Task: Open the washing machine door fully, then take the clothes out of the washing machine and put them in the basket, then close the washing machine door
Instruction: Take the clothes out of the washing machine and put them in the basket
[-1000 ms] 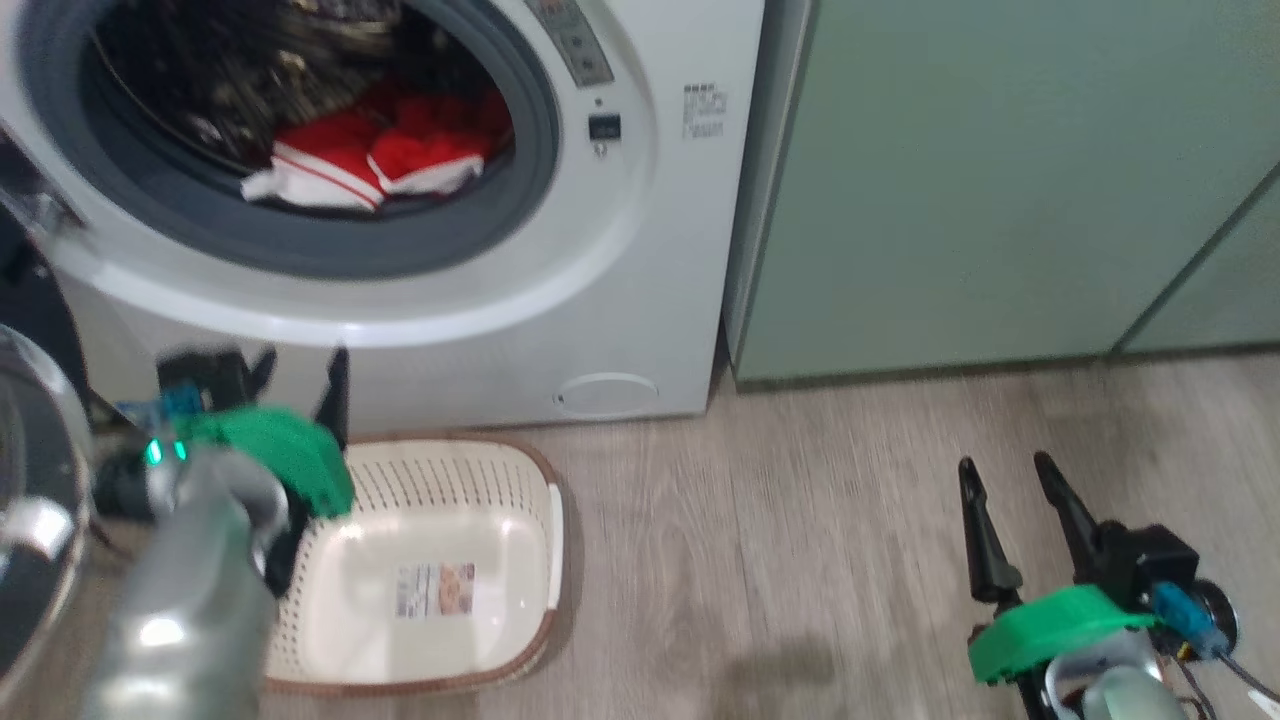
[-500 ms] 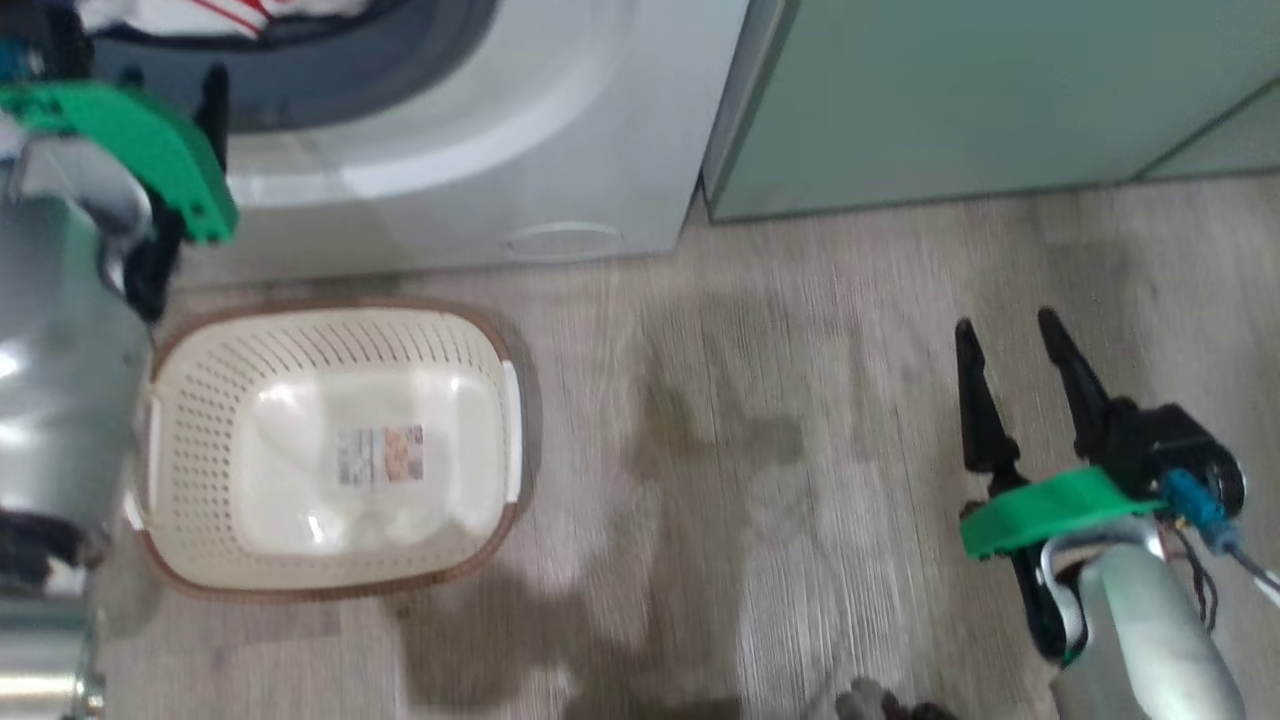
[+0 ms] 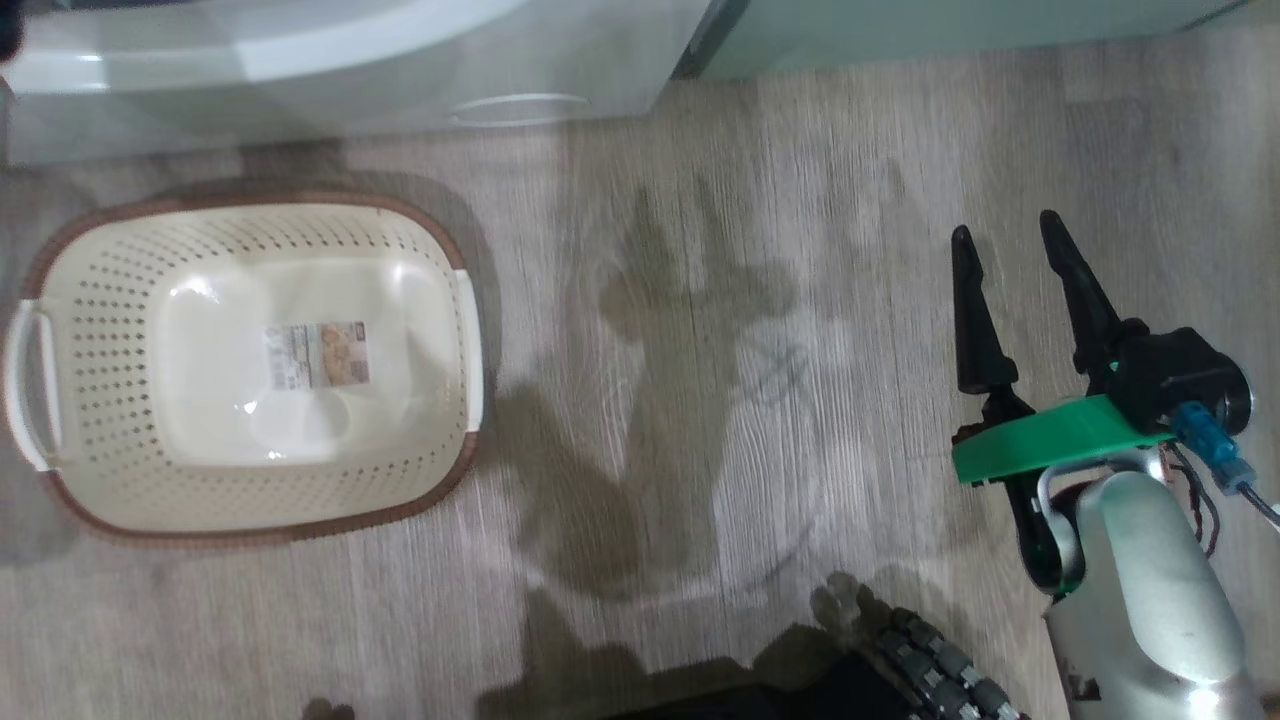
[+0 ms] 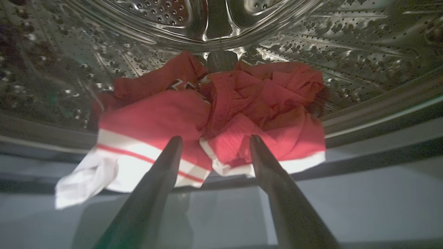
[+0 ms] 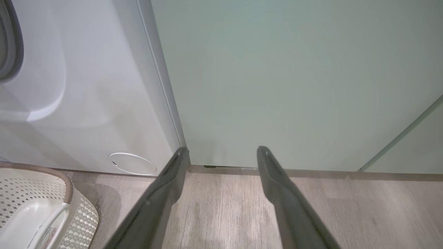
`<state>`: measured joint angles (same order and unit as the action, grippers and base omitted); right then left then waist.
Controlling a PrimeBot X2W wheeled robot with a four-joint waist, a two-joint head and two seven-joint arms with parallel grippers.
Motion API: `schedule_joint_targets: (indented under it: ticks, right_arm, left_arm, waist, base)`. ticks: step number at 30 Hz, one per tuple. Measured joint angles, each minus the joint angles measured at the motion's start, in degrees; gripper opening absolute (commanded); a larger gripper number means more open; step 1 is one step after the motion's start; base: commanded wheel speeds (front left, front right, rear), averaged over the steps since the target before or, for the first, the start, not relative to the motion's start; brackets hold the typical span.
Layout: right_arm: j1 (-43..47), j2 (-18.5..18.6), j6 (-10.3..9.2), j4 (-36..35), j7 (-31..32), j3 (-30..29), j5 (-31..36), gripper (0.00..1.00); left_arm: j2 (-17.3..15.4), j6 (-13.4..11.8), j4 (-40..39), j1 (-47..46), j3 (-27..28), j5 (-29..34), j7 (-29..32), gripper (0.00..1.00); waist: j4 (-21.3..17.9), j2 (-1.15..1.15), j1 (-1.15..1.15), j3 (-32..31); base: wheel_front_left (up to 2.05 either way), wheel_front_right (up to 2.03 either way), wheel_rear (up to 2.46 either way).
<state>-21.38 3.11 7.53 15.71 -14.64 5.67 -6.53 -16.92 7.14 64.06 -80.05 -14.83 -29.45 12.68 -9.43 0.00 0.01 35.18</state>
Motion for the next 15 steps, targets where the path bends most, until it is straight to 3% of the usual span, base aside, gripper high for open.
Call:
schedule_joint_targets:
  ticks: [15]
  right_arm:
    - [-0.9,0.0,0.0,-1.3,0.0,0.7,0.0,1.0]
  left_arm:
    - [-0.3,0.0,4.7,-8.0,-6.5,-1.7,3.8,1.0]
  waist:
    - [-1.5,0.0,0.0,6.1]
  base:
    - [0.0,0.0,0.0]
